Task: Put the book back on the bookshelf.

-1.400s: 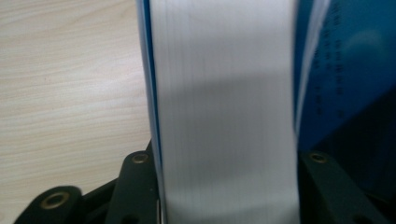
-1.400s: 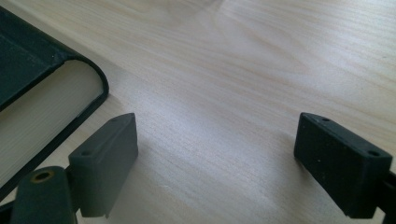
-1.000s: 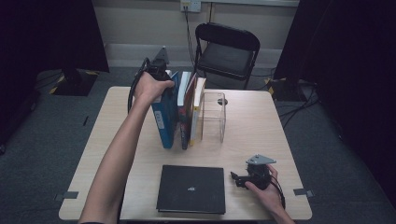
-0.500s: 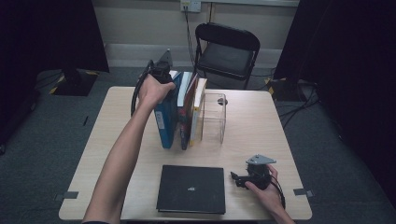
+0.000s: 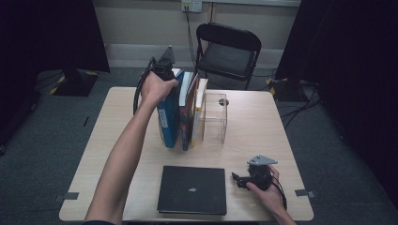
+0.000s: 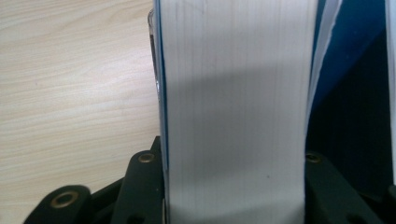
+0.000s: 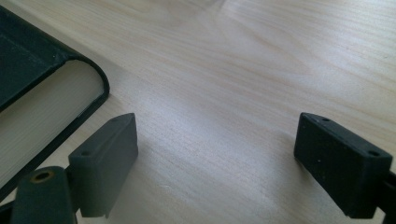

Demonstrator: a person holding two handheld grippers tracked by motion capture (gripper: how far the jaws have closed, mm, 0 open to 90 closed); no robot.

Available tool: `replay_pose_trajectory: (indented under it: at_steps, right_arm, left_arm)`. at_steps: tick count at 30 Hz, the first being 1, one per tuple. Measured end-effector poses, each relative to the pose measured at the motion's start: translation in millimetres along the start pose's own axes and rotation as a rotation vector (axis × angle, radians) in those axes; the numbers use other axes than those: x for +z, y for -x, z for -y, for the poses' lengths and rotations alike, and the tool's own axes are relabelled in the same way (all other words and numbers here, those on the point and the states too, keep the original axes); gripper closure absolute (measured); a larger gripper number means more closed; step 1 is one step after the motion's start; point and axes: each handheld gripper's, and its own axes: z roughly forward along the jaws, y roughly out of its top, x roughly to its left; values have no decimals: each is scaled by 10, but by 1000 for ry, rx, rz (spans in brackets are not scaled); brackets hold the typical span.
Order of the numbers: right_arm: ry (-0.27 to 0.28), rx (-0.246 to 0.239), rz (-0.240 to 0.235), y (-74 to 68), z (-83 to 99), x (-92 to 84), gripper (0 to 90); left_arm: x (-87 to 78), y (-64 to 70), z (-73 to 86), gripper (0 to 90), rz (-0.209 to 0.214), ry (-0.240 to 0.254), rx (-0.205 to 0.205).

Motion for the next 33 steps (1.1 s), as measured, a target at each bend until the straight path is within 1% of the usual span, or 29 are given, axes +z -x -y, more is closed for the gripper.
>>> replay_pose_trajectory:
  at_steps: [1,2,3,6,7,8,9,15,16,17,18,19,22,23,24,25,28,29,31,32,33]
  right_arm:
    - [0,0,0,1,0,0,133]
    - [0,0,0,1,0,0,133]
    - [0,1,-1,1,0,0,134]
    - [0,0,0,0,0,0,134]
    - [0,0,-1,0,0,0,134]
    - [0,0,-1,0,0,0,134]
    - [0,0,0,0,0,0,134]
    - [1,0,-2,1,0,0,134]
    - [1,0,-2,1,0,0,134]
    - [1,1,-3,3,0,0,133]
    - [1,1,-2,2,0,0,134]
    - [0,0,-1,0,0,0,134]
    - [0,0,-2,-2,0,-1,135]
    - [1,-2,-2,-2,1,0,135]
    - [1,-2,-2,-2,1,0,135]
    - [1,-2,-4,-5,2,-2,135]
    - [1,-1,-3,-7,2,-2,136]
    - [0,-2,-3,-7,2,-3,135]
    - [0,-3,-3,-6,2,-2,135]
    - [0,-3,-3,-6,2,-2,135]
    - [1,-3,-3,-7,2,-2,135]
  left_arm:
    - [-17,-30,4,616,6,9,-8]
    - [-17,-30,4,615,6,9,-8]
    - [-24,-60,9,616,8,16,-19]
    - [-20,-72,5,616,4,14,-26]
    - [-5,-73,4,615,-5,10,-23]
    - [-5,-73,4,616,-5,10,-23]
    - [23,-72,9,615,-17,10,-21]
    - [84,-91,2,615,-37,8,-30]
    - [84,-91,2,615,-37,8,-30]
    - [80,-98,-1,615,-31,-1,-18]
    - [82,-93,1,614,-32,3,-16]
    - [87,-87,5,613,-39,5,-34]
    - [85,-103,7,611,-37,0,-34]
    - [89,-103,12,610,-42,7,-46]
    - [89,-103,12,609,-42,7,-46]
    - [85,-117,20,607,-34,7,-41]
    - [86,-119,33,601,-37,16,-32]
    - [67,-121,44,596,-30,35,-32]
    - [50,-125,48,582,-26,44,-30]
    - [22,-136,53,582,-19,53,-26]
    - [-2,-142,59,559,-16,70,-24]
